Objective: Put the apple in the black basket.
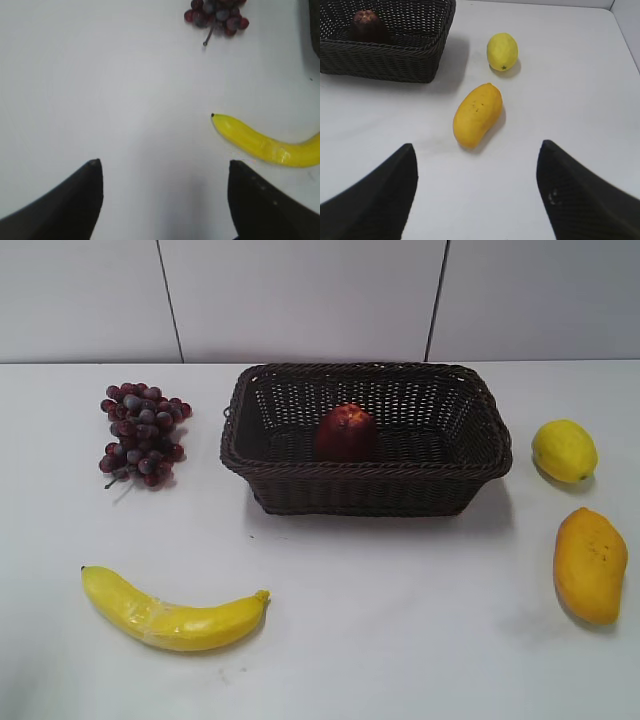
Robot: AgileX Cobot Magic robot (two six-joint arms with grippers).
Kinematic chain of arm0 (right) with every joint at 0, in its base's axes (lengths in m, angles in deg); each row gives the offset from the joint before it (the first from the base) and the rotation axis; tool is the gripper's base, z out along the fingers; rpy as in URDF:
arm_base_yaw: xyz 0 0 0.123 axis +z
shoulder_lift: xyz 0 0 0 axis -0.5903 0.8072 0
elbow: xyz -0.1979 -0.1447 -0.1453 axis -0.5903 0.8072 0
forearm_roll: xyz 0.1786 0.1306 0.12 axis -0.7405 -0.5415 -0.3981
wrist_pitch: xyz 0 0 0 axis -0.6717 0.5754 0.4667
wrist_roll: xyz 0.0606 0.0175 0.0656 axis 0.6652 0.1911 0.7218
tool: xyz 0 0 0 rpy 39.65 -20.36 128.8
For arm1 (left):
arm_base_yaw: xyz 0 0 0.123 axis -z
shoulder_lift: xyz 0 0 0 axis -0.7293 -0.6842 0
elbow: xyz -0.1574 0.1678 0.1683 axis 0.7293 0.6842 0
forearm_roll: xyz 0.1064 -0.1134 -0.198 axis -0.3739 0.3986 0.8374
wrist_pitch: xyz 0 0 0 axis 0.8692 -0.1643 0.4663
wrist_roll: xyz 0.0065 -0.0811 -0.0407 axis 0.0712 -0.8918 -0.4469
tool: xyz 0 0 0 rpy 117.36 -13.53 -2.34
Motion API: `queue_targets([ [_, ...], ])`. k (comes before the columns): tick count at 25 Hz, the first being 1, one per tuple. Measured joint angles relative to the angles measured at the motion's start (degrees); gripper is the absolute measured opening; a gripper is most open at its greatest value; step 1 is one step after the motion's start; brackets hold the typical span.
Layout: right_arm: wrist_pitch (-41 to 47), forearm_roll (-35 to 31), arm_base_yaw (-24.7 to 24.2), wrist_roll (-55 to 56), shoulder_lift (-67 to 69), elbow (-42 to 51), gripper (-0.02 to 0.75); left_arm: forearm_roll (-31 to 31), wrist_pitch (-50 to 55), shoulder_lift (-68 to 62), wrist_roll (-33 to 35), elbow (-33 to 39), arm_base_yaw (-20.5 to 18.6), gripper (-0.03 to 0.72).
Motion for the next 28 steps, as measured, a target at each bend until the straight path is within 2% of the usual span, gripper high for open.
queue_targets([
  [4,0.0,0.0,0.0,0.0,0.0,0.0,0.560,1.1,-3.6,8.8,0.4,10.5,0.0,0.582],
  [8,0.0,0.0,0.0,0.0,0.0,0.0,0.560,4.8,-10.8,19.1,0.4,21.8,0.0,0.582],
  [13,0.0,0.0,0.0,0.0,0.0,0.0,0.560,5.5,-12.2,30.0,0.4,31.0,0.0,0.582],
  [21,0.0,0.0,0.0,0.0,0.0,0.0,0.559,-0.1,-9.4,47.3,0.5,32.8,0.0,0.582],
  [28,0.0,0.0,0.0,0.0,0.0,0.0,0.559,-0.5,-7.6,58.6,0.5,33.4,0.0,0.582],
])
